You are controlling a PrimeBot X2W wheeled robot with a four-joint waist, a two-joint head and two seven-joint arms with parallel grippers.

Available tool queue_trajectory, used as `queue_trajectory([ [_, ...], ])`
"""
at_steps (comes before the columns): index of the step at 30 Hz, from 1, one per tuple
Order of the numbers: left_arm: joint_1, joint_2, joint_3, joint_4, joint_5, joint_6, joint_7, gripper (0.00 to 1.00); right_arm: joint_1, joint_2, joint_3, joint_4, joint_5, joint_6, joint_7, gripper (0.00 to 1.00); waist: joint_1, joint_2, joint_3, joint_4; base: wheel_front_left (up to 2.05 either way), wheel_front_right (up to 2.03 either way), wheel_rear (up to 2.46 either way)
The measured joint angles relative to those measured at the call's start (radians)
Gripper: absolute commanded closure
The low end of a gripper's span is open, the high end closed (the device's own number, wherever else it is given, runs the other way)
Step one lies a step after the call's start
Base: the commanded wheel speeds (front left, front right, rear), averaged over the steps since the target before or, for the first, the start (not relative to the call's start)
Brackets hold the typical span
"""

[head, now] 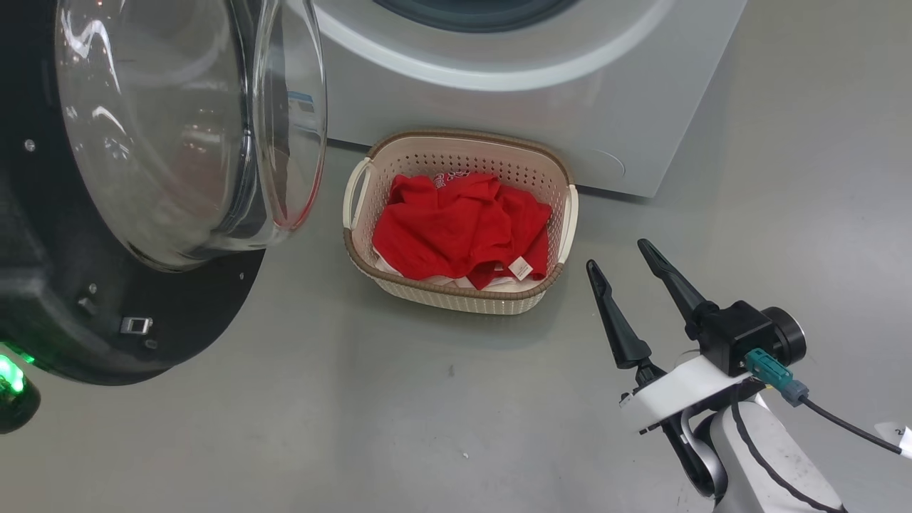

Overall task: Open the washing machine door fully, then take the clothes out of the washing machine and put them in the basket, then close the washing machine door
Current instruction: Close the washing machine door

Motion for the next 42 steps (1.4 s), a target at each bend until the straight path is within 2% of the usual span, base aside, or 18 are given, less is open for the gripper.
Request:
queue_trajectory([
  [18,0.084,-0.101,-0.048,-0.154,-0.009,-0.006,0.059,1.00,0.000,0.006,-0.001,0.003,0.007,0.000,0.000,0.00,0.0000,0.0000,-0.010,-0.014,0.00,0.00,0.00],
  [42,0.203,-0.210,-0.094,-0.363,-0.018,0.035,0.073,1.00,0.000,0.020,0.009,0.020,0.011,0.000,-0.003,0.00,0.0000,0.0000,-0.024,-0.084,0.00,0.00,0.00],
])
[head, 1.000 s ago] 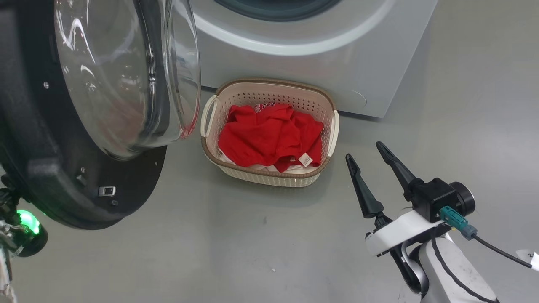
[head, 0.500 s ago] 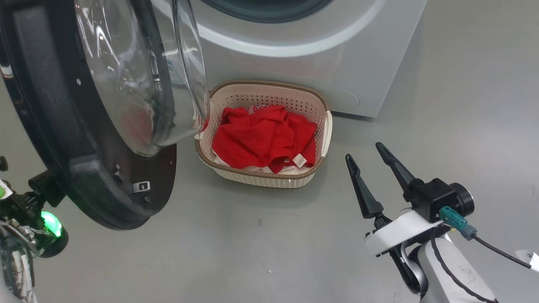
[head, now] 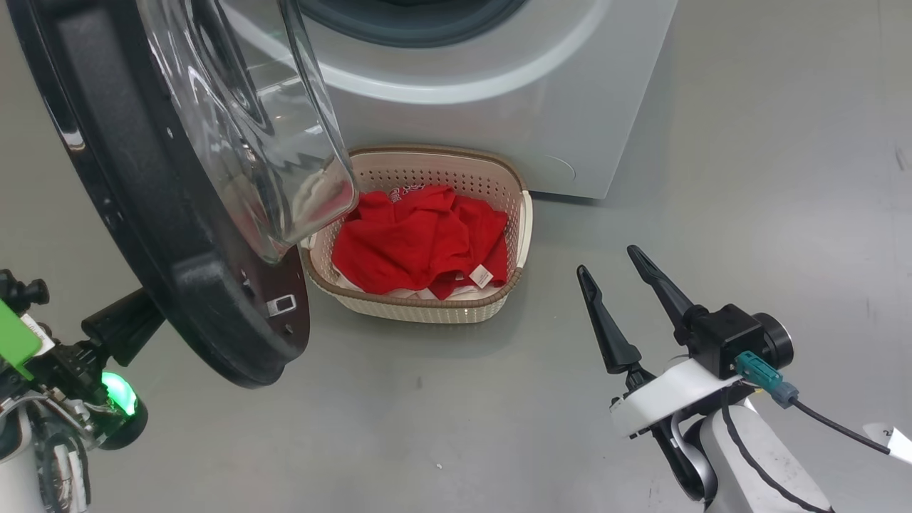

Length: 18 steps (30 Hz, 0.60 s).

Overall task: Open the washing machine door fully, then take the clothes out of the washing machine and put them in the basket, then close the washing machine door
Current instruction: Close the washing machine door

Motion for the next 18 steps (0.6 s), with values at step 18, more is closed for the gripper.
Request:
queue_trajectory([
  [18,0.062,-0.018,-0.012,-0.100,-0.035,0.022,-0.054,1.00,0.000,0.008,-0.019,-0.012,0.006,-0.001,0.000,0.00,0.0000,0.0000,-0.004,-0.086,0.00,0.00,0.00],
])
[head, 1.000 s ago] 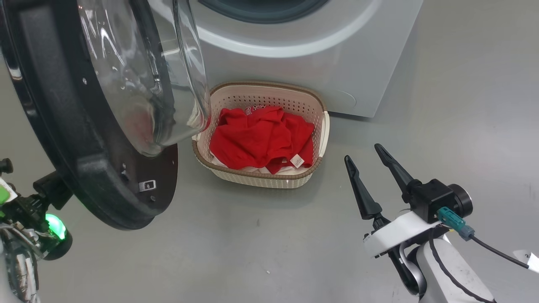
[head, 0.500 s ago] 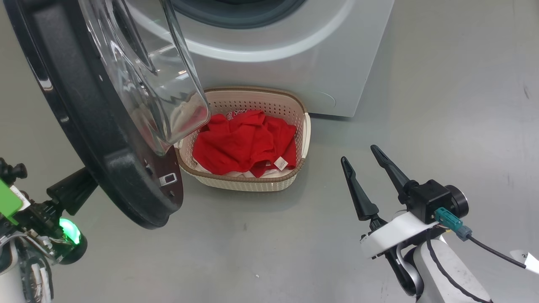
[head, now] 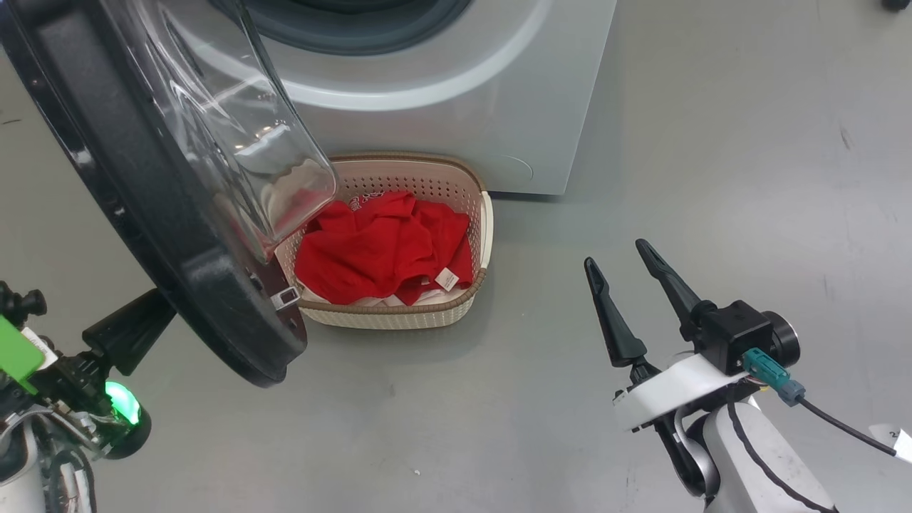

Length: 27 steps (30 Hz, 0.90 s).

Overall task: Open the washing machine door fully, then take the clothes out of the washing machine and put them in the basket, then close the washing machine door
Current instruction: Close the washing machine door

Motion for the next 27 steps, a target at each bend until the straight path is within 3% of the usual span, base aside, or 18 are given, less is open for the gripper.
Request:
queue_trajectory([
  [6,0.027,-0.002,-0.023,-0.036,0.096,-0.030,-0.067,1.00,0.000,0.001,-0.004,-0.002,0.000,0.000,0.000,0.00,0.0000,0.0000,0.002,0.000,0.00,0.00,0.00],
  [15,0.102,0.063,-0.053,-0.077,0.381,-0.180,-0.239,1.00,0.002,0.003,-0.013,-0.001,0.001,0.000,0.000,0.00,0.0000,0.0000,-0.022,0.014,0.00,0.00,0.00],
  [18,0.129,0.077,-0.065,-0.086,0.438,-0.188,-0.272,1.00,0.004,0.003,-0.012,-0.001,0.001,0.000,0.000,0.00,0.0000,0.0000,-0.030,0.016,0.00,0.00,0.00],
  [27,0.218,0.094,-0.097,-0.143,0.695,-0.191,-0.532,1.00,0.024,0.008,-0.003,0.000,0.001,0.000,0.000,0.00,0.0000,0.0000,-0.052,0.015,0.00,0.00,0.00],
])
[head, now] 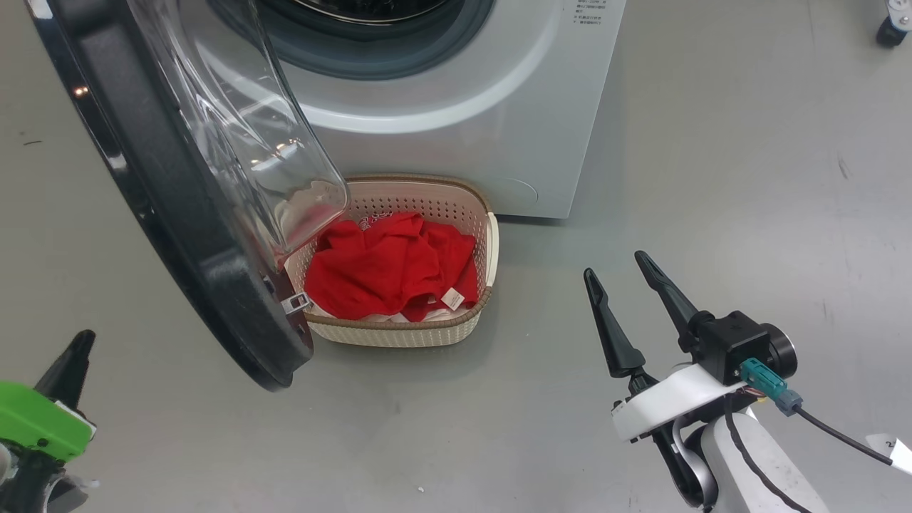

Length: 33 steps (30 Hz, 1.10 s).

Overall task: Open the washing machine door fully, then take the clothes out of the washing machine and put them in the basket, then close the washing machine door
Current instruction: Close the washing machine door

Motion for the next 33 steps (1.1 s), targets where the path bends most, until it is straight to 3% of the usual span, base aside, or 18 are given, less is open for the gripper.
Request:
queue_trajectory([
  [7,0.028,0.018,-0.088,-0.077,0.098,0.000,-0.199,1.00,0.000,0.001,0.002,0.000,0.000,0.000,0.000,0.00,0.0000,0.0000,-0.006,-0.004,0.00,0.00,0.00],
  [19,0.079,0.038,-0.185,-0.059,0.187,0.000,-0.442,1.00,0.001,0.002,0.003,-0.001,0.000,0.000,0.000,0.00,0.0000,0.0000,-0.010,-0.007,0.00,0.00,0.00],
  [33,0.111,0.077,-0.278,0.008,0.242,0.000,-0.648,1.00,0.002,0.002,-0.003,-0.007,0.000,0.000,0.000,0.00,0.0000,0.0000,0.002,-0.001,0.00,0.00,0.00],
])
